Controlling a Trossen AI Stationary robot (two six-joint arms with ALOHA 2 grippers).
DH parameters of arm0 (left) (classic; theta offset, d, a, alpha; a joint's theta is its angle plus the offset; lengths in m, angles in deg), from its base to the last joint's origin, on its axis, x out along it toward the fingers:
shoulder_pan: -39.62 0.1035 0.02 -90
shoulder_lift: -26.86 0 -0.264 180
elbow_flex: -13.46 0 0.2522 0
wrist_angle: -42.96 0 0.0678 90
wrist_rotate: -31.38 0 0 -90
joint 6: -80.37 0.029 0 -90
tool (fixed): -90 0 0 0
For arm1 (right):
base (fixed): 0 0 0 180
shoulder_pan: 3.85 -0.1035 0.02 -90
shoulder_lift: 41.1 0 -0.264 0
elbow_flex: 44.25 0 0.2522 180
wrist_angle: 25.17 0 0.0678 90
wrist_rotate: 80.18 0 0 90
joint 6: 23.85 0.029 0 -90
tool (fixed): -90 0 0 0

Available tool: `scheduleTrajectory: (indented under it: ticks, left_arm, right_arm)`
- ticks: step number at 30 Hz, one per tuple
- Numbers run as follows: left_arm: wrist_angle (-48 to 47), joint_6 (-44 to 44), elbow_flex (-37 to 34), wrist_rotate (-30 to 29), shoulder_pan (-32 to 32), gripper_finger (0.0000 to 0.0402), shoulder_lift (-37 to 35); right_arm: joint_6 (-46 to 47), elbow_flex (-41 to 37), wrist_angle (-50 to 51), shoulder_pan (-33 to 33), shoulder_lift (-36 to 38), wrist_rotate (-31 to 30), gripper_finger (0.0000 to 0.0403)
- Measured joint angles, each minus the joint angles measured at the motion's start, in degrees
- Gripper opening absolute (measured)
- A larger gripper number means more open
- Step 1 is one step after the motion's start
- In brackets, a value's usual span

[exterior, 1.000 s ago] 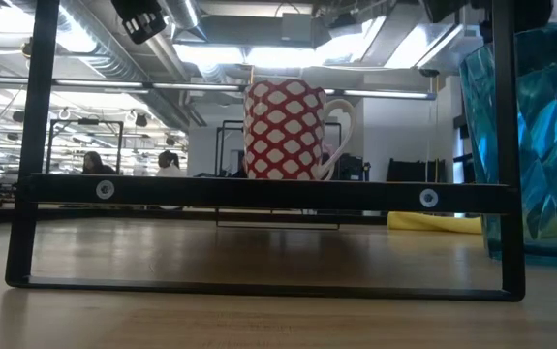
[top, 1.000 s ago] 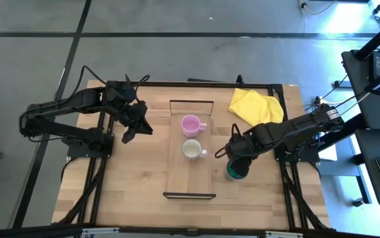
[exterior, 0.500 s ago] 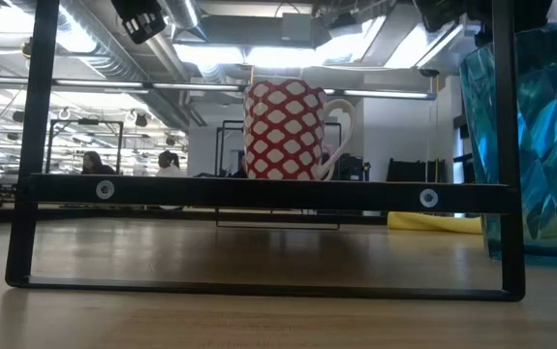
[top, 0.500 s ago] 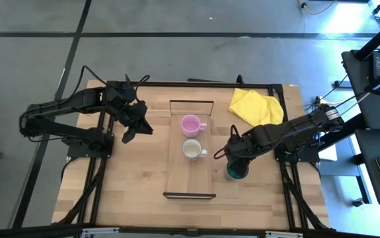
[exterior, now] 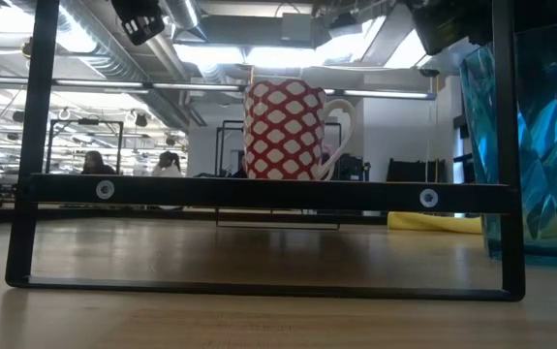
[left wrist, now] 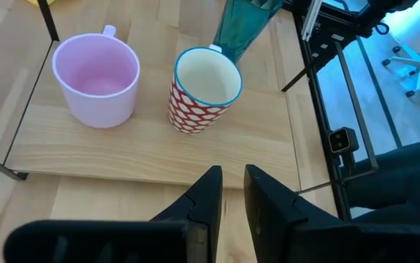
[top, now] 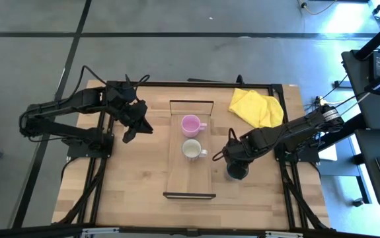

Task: Stack small to large cups/mugs on shelf
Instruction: Put the blue cup on the shelf

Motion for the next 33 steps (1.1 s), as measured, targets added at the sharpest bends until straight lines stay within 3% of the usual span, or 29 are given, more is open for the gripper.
scheduleTrajectory:
  ticks: [4,9,14,19,24,33]
  left_arm:
    - [0.0,0.0,0.0,-0.4,0.0,0.0055,0.0]
    - [0.0,-0.1,0.0,-1.3,0.0,0.0055,0.0]
    - [0.0,-0.6,0.0,-1.3,0.0,0.0055,0.0]
    - [0.0,-0.6,0.0,-1.6,0.0,0.0055,0.0]
    - [0.2,-0.6,0.0,-1.8,0.0,0.0055,0.0]
    - [0.1,-0.6,0.0,-2.9,0.0,0.0055,0.0]
  right_arm:
    - [-1.6,0.0,0.1,0.0,0.0,2.9,0.0013]
    - [-1.7,0.7,0.7,0.3,0.0,6.9,0.002]
    - [-3.0,6.5,2.9,1.1,-0.1,7.6,0.001]
    - [-4.3,16.5,10.1,2.4,-2.7,7.6,0.0011]
    - [-11.3,31.5,22.1,2.5,-11.8,5.9,0.0011]
    - [-18.7,51.6,21.2,4.7,-25.4,3.1,0.0011]
